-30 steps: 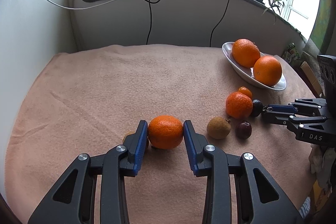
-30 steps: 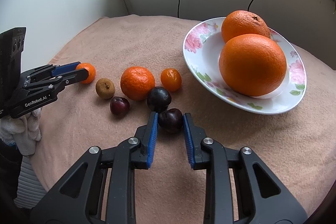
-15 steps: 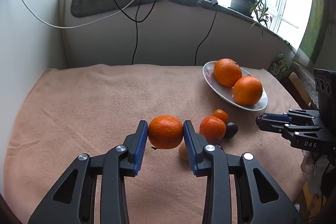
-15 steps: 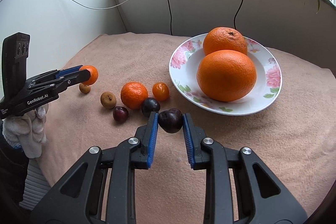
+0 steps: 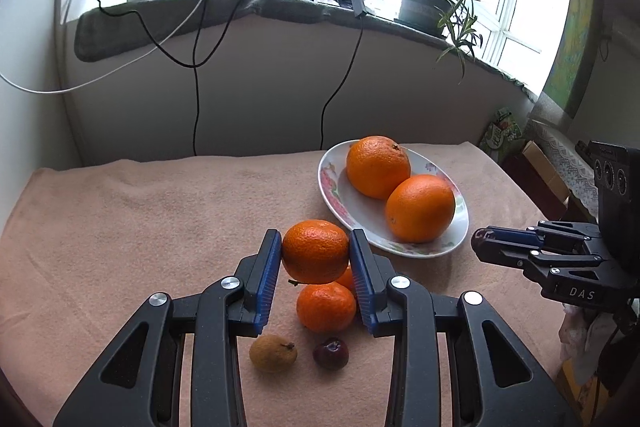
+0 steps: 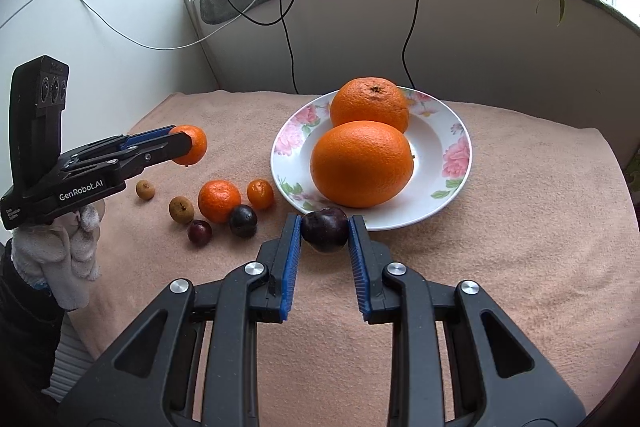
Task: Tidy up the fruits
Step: 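Lift the tangerine with the left tool while the right tool carries the plum over the plate, then lower the tangerine onto the plate and open the left tool while the right tool releases the plum there, then withdraw both open tools toward the remaining fruits on the towel, then close the left tool on a brown kiwi while the right tool closes on a red cherry, then lift the kiwi with the left tool while the right tool carries the cherry over the plate, then lower the kiwi onto the plate and open the left tool while the right tool releases the cherry there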
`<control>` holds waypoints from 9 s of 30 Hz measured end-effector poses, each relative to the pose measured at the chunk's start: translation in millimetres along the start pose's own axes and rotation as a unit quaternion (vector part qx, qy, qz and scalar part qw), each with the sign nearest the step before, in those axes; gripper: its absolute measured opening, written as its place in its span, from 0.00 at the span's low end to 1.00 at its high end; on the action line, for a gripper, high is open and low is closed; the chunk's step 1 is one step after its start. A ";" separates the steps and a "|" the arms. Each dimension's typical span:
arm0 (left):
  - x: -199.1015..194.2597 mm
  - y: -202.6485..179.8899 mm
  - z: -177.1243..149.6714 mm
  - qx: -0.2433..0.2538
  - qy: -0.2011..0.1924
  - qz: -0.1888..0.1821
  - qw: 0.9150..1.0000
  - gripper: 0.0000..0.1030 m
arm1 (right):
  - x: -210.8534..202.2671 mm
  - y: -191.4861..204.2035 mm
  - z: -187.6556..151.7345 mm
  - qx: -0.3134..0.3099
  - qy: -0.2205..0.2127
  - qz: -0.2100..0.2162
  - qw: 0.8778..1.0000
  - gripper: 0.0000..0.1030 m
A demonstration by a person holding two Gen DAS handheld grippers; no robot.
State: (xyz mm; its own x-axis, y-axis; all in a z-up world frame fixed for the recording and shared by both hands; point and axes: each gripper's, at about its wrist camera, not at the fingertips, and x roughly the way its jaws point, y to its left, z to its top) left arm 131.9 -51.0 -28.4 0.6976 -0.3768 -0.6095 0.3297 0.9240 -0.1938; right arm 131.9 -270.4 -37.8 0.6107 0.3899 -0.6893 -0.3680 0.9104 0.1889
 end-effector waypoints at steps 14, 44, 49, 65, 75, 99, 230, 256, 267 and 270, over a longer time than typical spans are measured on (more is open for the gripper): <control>34.1 -27.7 11.5 0.015 0.018 -0.021 1.000 0.32 | 1.4 -46.7 16.9 0.031 -0.012 -0.032 0.999 0.25; 59.2 -37.3 21.5 0.031 0.037 -0.017 0.999 0.33 | 35.5 -77.9 33.4 0.054 0.007 -0.029 0.998 0.25; 58.5 -36.8 22.1 0.032 0.037 -0.017 0.999 0.33 | 35.7 -77.1 35.5 0.053 0.005 -0.029 0.998 0.25; 39.5 -38.5 25.2 0.036 0.013 -0.002 0.999 0.69 | 17.4 -72.1 38.8 0.053 -0.034 -0.032 0.998 0.79; 23.2 -46.5 22.0 0.049 -0.001 0.015 0.999 0.78 | 4.9 -62.0 35.1 0.046 -0.042 -0.025 0.998 0.84; -32.3 -46.8 8.6 0.051 -0.039 0.035 0.997 0.78 | -24.2 -18.0 17.6 0.027 -0.054 -0.004 0.998 0.84; -23.6 20.6 -24.7 -0.039 0.011 0.017 0.999 0.24 | 9.6 29.3 -2.1 -0.004 -0.005 0.014 1.000 0.25; 29.2 -40.5 4.5 0.003 0.033 -0.023 0.999 0.24 | 0.2 -50.4 19.1 0.037 -0.026 -0.029 0.999 0.25; 46.5 -53.7 10.7 0.017 0.047 -0.020 0.999 0.24 | 18.1 -74.6 30.1 0.055 -0.017 -0.025 0.998 0.25; 49.0 -54.8 12.6 0.019 0.049 -0.018 0.998 0.24 | 23.1 -77.9 33.9 0.054 -0.015 -0.023 0.998 0.25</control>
State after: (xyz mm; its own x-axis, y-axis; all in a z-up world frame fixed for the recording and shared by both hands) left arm 156.0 -120.9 -37.9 0.6198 -0.4005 -0.6749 0.3789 0.9058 -0.1896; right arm 198.5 -327.6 -44.7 0.6459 0.3500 -0.6785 -0.2620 0.9364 0.2337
